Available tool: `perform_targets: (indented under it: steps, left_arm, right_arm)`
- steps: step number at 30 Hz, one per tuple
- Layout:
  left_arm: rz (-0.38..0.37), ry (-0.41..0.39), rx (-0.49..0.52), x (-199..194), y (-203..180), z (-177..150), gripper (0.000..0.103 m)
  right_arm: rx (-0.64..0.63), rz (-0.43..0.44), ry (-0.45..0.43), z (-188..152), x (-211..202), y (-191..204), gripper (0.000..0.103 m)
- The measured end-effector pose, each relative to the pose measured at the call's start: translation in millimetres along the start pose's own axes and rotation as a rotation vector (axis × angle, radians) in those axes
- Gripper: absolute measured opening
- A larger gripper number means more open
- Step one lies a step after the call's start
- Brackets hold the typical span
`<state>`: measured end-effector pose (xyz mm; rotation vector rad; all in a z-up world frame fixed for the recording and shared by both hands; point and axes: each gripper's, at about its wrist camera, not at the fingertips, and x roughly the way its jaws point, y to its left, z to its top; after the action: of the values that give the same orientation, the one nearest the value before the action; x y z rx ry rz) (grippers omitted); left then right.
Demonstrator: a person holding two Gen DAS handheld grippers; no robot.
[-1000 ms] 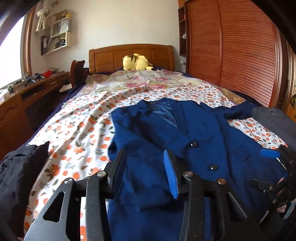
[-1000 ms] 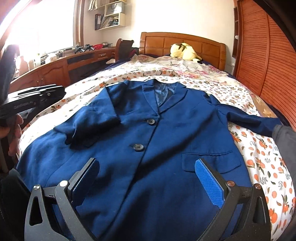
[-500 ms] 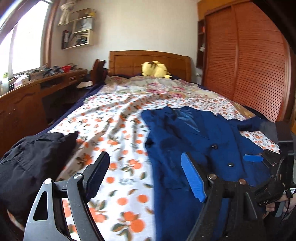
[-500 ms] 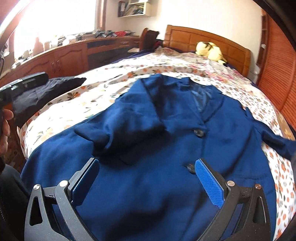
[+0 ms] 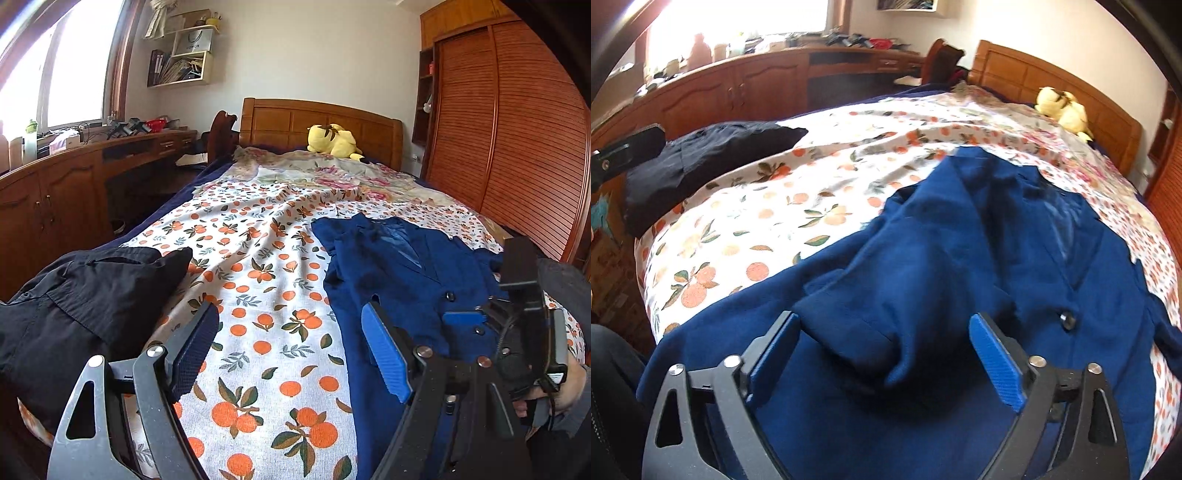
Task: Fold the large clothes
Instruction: 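Move the right tool to the folded sleeve's buttoned cuff and grasp it, then drag the cuff with the right tool to lay the sleeve flat, then open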
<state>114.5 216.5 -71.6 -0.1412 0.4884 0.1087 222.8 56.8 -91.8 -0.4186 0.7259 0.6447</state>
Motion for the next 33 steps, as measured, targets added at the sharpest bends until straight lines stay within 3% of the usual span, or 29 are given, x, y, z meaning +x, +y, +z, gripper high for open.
perform_targets:
  steps: [6,8,10,18,23,29,33]
  left_arm:
    - [0.001,0.012,0.025,5,-6,-2,0.080]
    - [0.002,0.016,0.032,7,-8,-3,0.080]
    - [-0.003,0.019,0.034,7,-10,-3,0.080]
    - [-0.014,0.033,0.049,11,-18,-6,0.080]
    - [-0.025,0.037,0.058,16,-28,-5,0.080]
    - [-0.048,0.037,0.073,23,-48,0,0.080]
    - [-0.072,0.035,0.088,27,-66,3,0.080]
  right_arm:
    - [-0.053,0.020,0.042,-1,16,-4,0.042]
    - [-0.065,0.023,0.034,-3,14,-6,0.021]
    - [-0.063,0.021,0.006,-5,8,-12,0.016]
    - [0.112,0.002,-0.184,-17,-49,-51,0.013]
    - [0.176,-0.072,-0.266,-30,-85,-74,0.013]
    - [0.244,-0.194,-0.303,-52,-109,-97,0.013]
    - [0.314,-0.219,-0.254,-73,-108,-102,0.013]
